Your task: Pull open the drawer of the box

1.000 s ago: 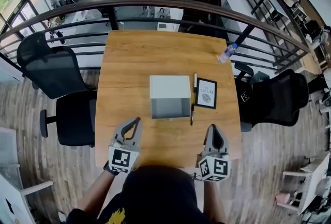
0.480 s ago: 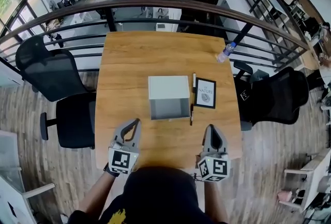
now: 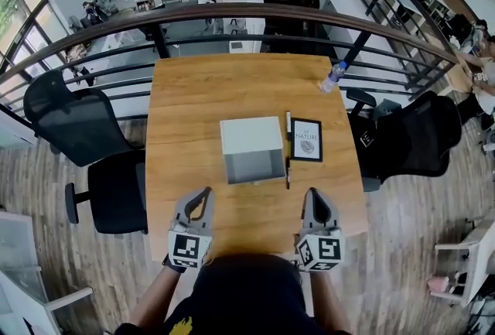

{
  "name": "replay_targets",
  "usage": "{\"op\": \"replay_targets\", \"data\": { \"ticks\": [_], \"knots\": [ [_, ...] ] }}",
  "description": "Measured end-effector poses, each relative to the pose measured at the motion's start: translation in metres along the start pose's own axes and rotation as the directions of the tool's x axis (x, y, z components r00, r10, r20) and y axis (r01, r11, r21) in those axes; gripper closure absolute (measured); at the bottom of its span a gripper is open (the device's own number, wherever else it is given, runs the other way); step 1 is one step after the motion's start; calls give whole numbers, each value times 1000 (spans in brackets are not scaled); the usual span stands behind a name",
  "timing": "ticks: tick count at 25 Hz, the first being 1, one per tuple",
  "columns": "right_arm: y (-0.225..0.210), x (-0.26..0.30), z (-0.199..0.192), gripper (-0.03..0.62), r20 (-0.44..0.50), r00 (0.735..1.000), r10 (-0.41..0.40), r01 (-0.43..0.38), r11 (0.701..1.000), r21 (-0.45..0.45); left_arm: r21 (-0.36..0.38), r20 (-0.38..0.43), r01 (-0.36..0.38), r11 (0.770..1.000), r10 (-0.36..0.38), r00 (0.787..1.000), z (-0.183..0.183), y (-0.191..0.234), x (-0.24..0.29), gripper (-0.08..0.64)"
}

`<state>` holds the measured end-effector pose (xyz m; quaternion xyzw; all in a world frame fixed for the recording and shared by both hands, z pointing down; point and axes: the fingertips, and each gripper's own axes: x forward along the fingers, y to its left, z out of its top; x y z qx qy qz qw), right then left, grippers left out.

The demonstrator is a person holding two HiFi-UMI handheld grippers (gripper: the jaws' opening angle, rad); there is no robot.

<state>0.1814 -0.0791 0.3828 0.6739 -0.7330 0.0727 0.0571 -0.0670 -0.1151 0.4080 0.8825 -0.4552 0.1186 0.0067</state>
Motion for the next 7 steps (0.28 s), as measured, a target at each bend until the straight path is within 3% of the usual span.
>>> {"op": "replay_targets", "data": {
  "ticks": [4,7],
  "knots": [
    [15,8,-5,598,-23,999,47,-47,999,-24,-137,-114,32,990,-48,992,-35,-6,2,543],
    [30,22,-5,598,-37,993,115,-117,991,-59,-265,-248,37,964,-105,963,-79,-19,0,543]
  ]
}}
